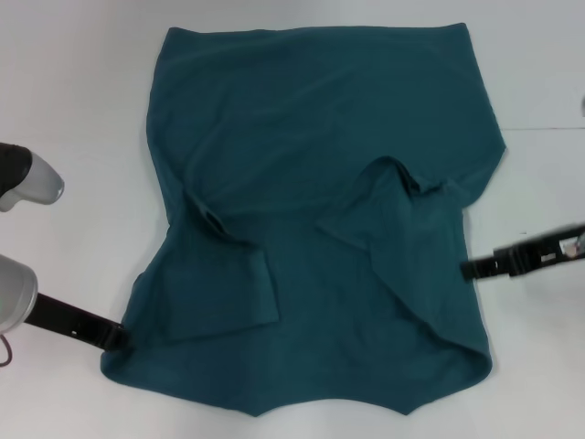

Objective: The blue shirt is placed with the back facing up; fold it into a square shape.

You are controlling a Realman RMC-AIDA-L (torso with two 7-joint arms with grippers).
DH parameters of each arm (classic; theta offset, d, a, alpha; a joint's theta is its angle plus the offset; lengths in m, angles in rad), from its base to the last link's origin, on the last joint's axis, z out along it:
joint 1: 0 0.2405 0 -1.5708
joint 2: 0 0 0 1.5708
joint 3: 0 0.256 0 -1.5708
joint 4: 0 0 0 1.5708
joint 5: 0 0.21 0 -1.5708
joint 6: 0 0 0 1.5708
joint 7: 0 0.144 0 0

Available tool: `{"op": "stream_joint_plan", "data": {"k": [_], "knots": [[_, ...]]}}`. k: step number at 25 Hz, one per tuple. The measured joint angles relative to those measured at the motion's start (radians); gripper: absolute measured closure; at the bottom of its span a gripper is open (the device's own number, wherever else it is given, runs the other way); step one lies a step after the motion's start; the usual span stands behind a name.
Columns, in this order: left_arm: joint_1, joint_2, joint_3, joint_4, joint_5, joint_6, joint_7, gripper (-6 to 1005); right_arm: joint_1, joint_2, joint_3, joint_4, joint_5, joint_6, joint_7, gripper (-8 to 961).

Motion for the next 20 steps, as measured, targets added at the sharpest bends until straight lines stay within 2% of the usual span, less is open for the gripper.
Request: {"op": "stream_joint_plan", "data": {"k": [6, 20], "knots": [[0.002, 0.001, 0.0, 0.006, 0.0, -0.002, 0.006, 952, 0.007, 0.002, -0.012, -0.005, -0.023, -0.095, 0.046, 340], [0.016, -0.004, -0.007, 0.007, -0.007, -0.006, 0.035, 952, -0.09, 0.004, -0.086, -0.004, -0.032, -0.079, 0.096, 345]]}}
